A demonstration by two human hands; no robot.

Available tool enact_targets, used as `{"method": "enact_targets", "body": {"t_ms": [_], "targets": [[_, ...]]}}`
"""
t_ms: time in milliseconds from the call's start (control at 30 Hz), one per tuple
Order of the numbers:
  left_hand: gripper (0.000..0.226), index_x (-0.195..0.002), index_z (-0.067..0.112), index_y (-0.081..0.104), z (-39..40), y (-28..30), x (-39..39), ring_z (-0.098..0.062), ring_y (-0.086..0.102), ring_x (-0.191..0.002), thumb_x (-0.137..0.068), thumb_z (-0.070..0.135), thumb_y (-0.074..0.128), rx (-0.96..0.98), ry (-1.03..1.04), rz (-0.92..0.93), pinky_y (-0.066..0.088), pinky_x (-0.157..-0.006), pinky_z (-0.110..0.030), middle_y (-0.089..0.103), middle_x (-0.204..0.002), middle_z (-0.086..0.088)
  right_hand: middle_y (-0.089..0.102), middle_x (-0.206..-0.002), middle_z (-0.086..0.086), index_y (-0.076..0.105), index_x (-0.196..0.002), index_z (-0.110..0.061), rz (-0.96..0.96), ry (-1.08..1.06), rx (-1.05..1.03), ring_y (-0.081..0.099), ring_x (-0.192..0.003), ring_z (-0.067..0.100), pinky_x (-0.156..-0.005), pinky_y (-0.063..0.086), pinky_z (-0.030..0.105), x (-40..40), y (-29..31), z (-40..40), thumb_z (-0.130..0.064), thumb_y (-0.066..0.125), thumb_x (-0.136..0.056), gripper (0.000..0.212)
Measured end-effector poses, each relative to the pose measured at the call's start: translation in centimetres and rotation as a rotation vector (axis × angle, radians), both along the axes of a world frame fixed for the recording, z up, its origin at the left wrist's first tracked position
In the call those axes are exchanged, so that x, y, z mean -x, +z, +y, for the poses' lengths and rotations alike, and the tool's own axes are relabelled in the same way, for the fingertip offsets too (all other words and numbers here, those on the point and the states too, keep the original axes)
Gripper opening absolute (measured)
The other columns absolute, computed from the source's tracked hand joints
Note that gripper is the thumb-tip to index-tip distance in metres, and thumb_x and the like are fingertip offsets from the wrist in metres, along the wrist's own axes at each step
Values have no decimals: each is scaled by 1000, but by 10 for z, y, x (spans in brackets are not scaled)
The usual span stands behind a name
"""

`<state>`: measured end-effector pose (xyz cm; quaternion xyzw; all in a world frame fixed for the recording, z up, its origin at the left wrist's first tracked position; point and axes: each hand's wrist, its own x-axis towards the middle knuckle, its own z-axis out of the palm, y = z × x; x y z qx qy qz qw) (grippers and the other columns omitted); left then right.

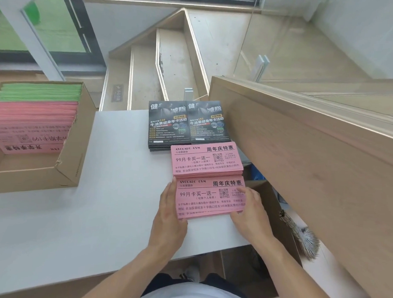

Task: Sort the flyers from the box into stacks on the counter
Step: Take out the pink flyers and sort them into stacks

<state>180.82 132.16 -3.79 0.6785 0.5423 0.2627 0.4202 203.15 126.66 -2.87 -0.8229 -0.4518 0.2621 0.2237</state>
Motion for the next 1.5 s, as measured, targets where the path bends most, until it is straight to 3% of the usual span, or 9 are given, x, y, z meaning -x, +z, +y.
{"method": "enact_targets", "body": {"t_ms": [133, 233, 467, 600, 767, 900, 1167, 1333, 1500], "targets": [[106, -154, 56, -7, -5, 4, 0, -7, 48, -131, -93, -4, 55, -79, -47, 73, 43, -94, -15, 13, -167, 20, 37, -149, -7, 36, -145, -32, 9, 4, -5, 49, -111, 3, -76, 43, 10, 0, 2, 2, -24, 74, -90, 67], [106, -152, 56, -13, -10, 5, -1, -17, 56, -123, -95, -7, 51, -93, -68, 113, 50, -92, -26, 6, -168, 19, 37, -150, -6, 37, -146, -32, 24, 5, 4, 48, -114, 3, -84, 45, 14, 0, 2, 2, -22, 74, -90, 68], [99, -150, 63, -10, -3, 6, 0, -11, 55, -131, -98, 7, 54, 15, 2, 64, 49, -108, -37, 47, -153, 14, 37, -150, -4, 36, -148, -28, 58, -19, 10, 47, -118, 3, -93, 46, 21, 0, 6, 2, -21, 74, -91, 69], [102, -147, 68, -10, 0, 4, 2, -1, 59, -120, -98, 13, 61, 62, 8, 14, 45, -96, -17, 54, -144, 21, 36, -150, -5, 35, -149, -29, 73, -14, 15, 47, -121, 5, -96, 47, 24, 1, 5, 3, -20, 73, -91, 69], [109, -147, 67, -8, 2, 6, 7, -1, 49, -131, -91, 19, 72, 54, -11, -49, 47, -106, -28, 32, -157, 24, 25, -157, -5, 33, -149, -30, 14, 9, 23, 32, -144, 16, -117, 35, 37, 5, 13, 6, -15, 71, -90, 72], [118, -150, 63, -9, 8, 11, 22, -2, 37, -140, -86, 19, 80, 11, -2, -48, 41, -112, -27, 18, -163, 23, 33, -152, -10, 40, -144, -34, -24, 55, -97, 35, -139, 7, -116, 38, 34, 30, 33, 20, -9, 70, -88, 67], [86, -155, 39, 28, 43, 48, 99, -1, 42, -140, -89, 13, 76, -184, 214, -84, 44, -113, -35, 35, -157, 21, 50, -139, -17, 50, -140, -33, 6, 322, -159, 46, -130, 6, -111, 38, 27, 131, 63, 88, -11, 64, -92, 56], [79, -143, 56, 32, 72, 79, 175, -1, 50, -132, -90, 16, 75, -206, 403, -133, 40, -108, -15, 48, -146, 23, 51, -126, -26, 52, -140, -36, 52, 502, -192, 51, -119, 3, -102, 40, 22, 215, 80, 134, -15, 62, -95, 51], [73, -150, 34, 40, 110, 93, 252, -1, 46, -137, -89, 17, 76, -269, 506, -104, 39, -112, -26, 50, -147, 15, 59, -127, -20, 59, -134, -35, 22, 623, -272, 53, -100, 2, -100, 41, 23, 294, 92, 188, -16, 62, -94, 44]]}}
